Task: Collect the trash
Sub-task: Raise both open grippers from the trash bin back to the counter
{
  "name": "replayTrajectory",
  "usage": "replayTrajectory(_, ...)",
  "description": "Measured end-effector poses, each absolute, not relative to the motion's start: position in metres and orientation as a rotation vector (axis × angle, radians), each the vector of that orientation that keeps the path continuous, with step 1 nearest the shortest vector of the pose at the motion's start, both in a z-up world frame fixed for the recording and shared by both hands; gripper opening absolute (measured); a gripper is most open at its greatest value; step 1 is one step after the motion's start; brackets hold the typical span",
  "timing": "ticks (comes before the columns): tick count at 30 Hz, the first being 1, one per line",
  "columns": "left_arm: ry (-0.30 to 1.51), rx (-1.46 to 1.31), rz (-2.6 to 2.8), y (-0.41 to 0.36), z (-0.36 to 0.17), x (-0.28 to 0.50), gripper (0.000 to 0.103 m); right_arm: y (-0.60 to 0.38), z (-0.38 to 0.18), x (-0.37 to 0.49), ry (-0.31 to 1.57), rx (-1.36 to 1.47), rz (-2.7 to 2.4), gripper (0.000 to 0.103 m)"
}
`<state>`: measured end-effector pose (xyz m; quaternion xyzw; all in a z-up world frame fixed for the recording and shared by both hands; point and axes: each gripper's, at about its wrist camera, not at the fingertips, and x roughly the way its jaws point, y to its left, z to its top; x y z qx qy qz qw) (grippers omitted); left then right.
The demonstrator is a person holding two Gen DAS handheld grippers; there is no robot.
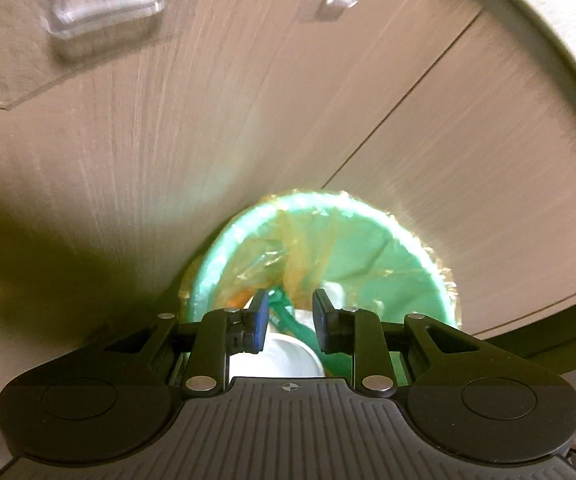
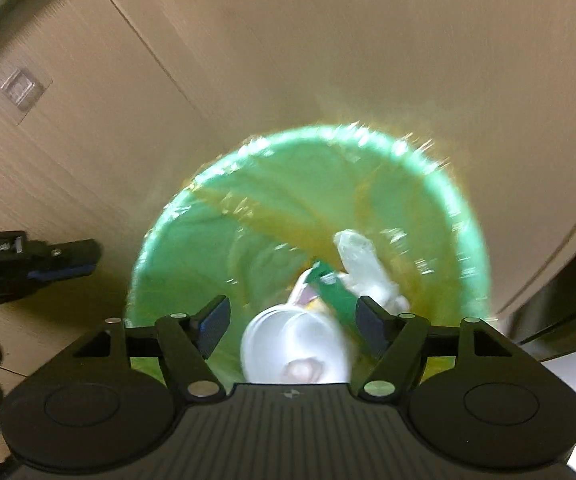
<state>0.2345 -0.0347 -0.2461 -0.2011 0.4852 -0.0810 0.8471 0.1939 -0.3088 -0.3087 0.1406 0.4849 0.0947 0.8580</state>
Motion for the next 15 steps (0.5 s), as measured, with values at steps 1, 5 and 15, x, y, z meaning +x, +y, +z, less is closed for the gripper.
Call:
replayTrajectory(1,1.009,-0.42,-0.179,-0.037,-0.243,0.232,0.027,-0.309,-0.303,0.19,1.006,0.276,0.181,0.07)
replayTrajectory(5,0.965,-0.4,-0.222,-0.043,-0.218,0.225,0.027,-0.308,-0.275,0.172,0.939,0.187,0.144,0.07)
replayTrajectory(15,0.664,-0.3,-0.317,-0.034,-0.024,0.186,0.027,-0.258,-0.107,0.185,0.517,-0.162,0.134,0.088)
